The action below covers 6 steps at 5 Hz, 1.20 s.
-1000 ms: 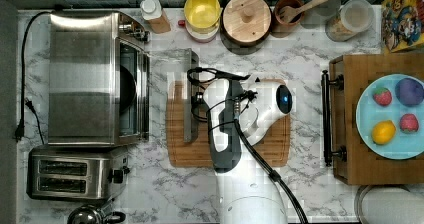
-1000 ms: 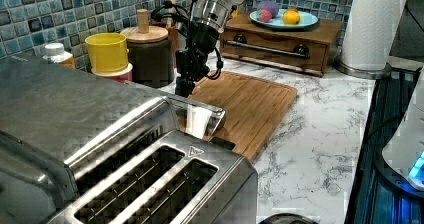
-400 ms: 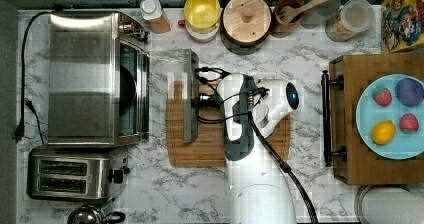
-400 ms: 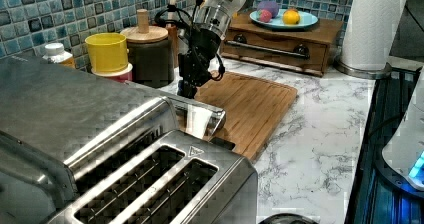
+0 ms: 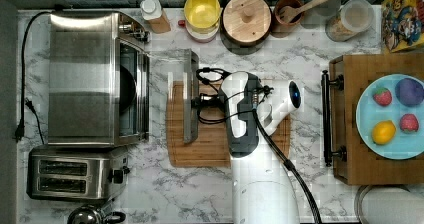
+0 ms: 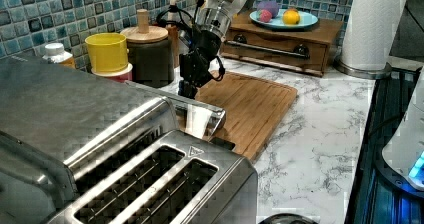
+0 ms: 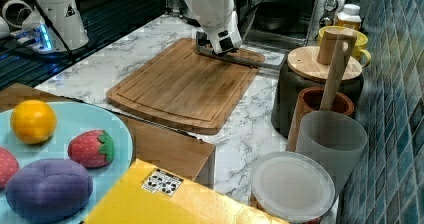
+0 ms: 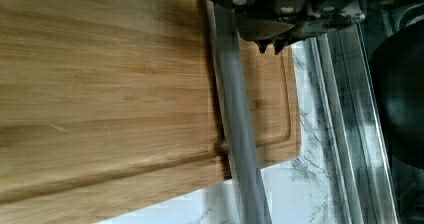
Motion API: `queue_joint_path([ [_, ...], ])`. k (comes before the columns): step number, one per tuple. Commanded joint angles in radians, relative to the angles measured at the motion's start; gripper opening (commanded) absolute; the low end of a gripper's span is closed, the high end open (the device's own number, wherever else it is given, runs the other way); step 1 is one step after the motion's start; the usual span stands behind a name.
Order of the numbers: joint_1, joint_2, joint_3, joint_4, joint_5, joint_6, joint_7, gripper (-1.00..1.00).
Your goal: Close the oven.
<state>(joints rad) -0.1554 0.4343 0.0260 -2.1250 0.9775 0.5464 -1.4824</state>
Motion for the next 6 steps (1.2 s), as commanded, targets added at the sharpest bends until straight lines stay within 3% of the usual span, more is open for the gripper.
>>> queue_joint_path([
  [1, 0.101, -0.220, 0.165, 0.036, 0.059, -0.076, -0.063, -1.00],
  [2, 0.121, -0.241, 0.188, 0.056, 0.027, -0.040, -0.012, -1.00],
  [3, 0.174, -0.251, 0.214, 0.065, -0.069, 0.077, 0.089, -1.00],
  [4, 0.269, -0.218, 0.221, 0.099, -0.379, 0.228, 0.371, -1.00],
  [6, 0.349, -0.254, 0.183, 0.092, -0.666, 0.383, 0.748, -1.00],
])
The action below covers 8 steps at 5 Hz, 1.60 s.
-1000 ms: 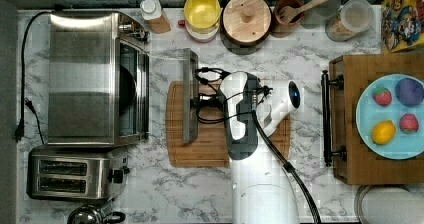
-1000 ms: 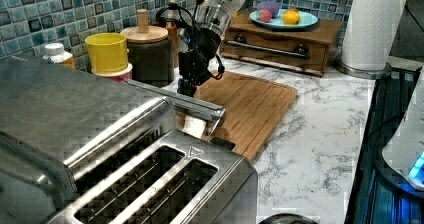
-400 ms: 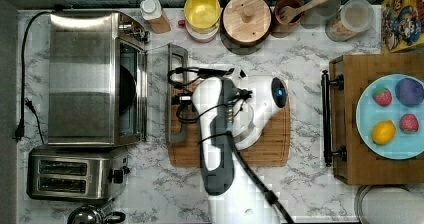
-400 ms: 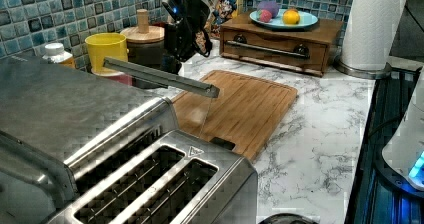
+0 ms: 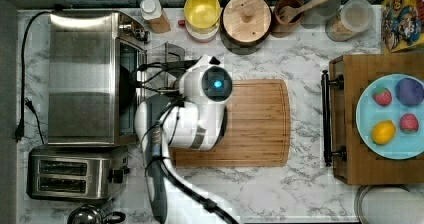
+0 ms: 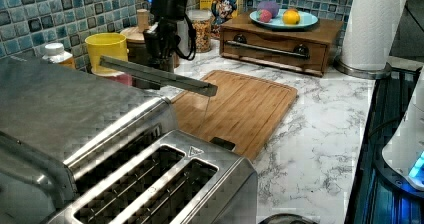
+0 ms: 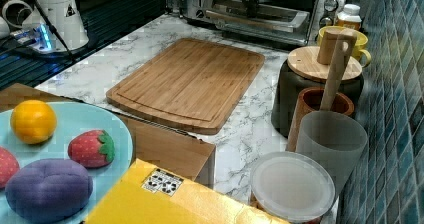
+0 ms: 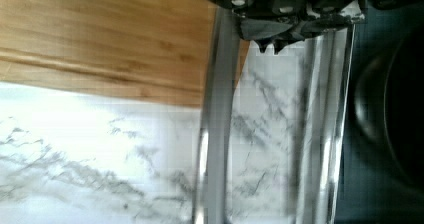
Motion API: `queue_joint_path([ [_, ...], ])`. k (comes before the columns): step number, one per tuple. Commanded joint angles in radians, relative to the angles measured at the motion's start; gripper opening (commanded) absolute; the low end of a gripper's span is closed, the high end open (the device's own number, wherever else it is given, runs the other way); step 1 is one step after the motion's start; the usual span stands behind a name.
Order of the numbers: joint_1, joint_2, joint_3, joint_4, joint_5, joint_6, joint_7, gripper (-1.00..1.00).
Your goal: Close the oven.
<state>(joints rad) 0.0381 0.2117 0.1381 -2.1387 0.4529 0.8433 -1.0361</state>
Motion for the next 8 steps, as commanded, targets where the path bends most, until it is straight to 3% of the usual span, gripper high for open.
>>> queue_joint_path([
  [1, 0.187, -0.089, 0.054, 0.104, -0.344, 0.089, 0.520, -1.00],
  [2, 0.209, -0.145, 0.083, 0.151, -0.512, -0.021, 0.703, -1.00],
  [3, 0.182, -0.225, 0.100, 0.098, -0.408, 0.012, 0.668, -1.00],
  [4, 0.213, -0.262, 0.113, 0.122, -0.532, -0.055, 0.826, -1.00],
  [5, 0.221, -0.197, 0.150, 0.236, -0.609, -0.208, 0.899, -1.00],
  [6, 0.210, -0.055, 0.159, 0.356, -0.638, -0.324, 0.850, -1.00],
  [7, 0.209, 0.011, 0.159, 0.366, -0.708, -0.308, 0.863, -1.00],
  [8, 0.217, 0.010, 0.151, 0.366, -0.706, -0.307, 0.862, -1.00],
])
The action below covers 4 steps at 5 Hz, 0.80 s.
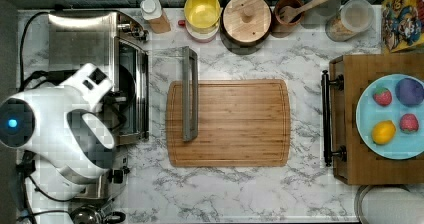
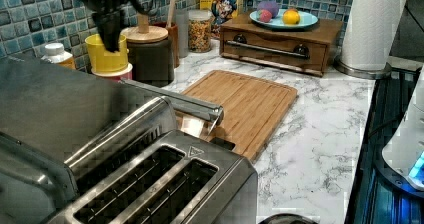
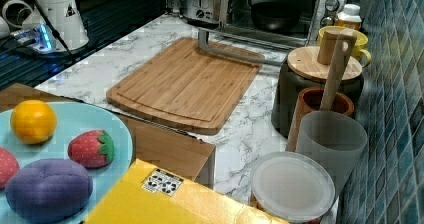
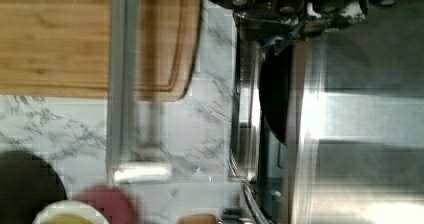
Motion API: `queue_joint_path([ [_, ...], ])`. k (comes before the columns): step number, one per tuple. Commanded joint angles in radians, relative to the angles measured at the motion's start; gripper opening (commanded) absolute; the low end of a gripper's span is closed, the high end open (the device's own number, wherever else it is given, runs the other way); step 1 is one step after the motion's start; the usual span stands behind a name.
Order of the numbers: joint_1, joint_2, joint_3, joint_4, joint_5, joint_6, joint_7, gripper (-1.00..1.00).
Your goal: Close the oven.
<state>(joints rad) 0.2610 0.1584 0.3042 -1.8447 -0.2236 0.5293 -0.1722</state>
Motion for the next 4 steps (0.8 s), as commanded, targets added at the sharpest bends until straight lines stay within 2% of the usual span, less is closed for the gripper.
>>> queue_joint_path([
  [1, -0.020, 0.064, 0.000, 0.072, -0.033, 0.006, 0.001, -1.00],
  [4, -0.009, 0.064, -0.012, 0.072, -0.030, 0.006, -0.001, -1.00],
])
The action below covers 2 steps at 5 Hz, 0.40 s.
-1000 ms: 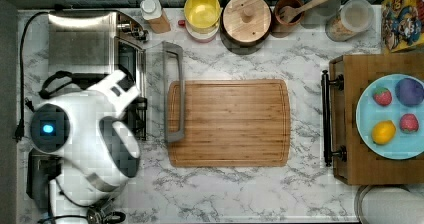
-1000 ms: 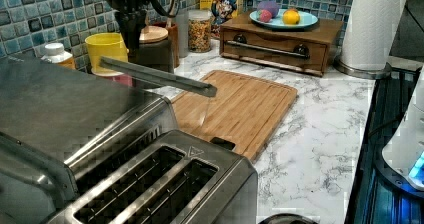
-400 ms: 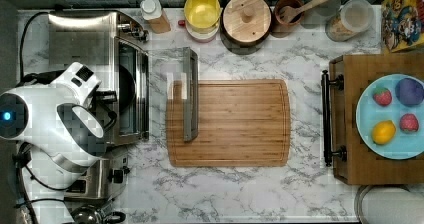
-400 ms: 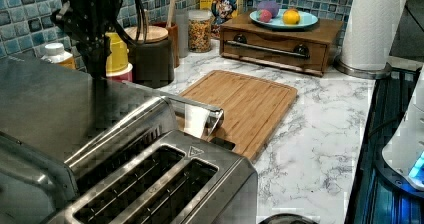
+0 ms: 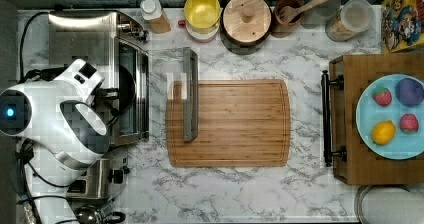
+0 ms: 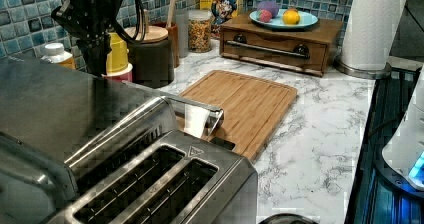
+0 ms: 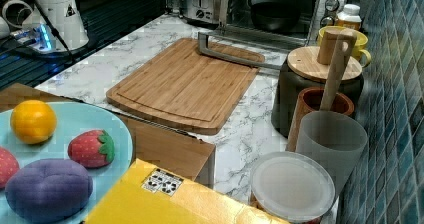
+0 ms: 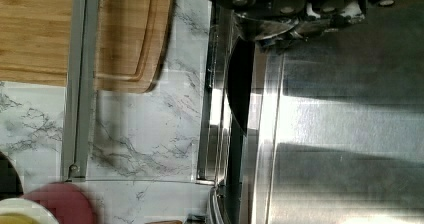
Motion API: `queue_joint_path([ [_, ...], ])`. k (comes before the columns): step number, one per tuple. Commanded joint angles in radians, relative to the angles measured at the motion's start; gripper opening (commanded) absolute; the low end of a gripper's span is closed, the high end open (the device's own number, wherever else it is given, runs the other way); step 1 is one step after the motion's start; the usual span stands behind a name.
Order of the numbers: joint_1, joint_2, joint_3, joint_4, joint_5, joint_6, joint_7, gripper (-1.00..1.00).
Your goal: Close the oven.
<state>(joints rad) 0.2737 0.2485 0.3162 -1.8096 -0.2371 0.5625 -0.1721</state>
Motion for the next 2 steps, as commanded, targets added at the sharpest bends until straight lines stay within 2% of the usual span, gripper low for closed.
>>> queue_joint_path([
  [1, -0.017, -0.027, -0.030, 0.037, -0.015, -0.026, -0.002, -1.00],
  [2, -0.010, -0.027, -0.037, 0.037, -0.013, -0.026, -0.004, -1.00],
])
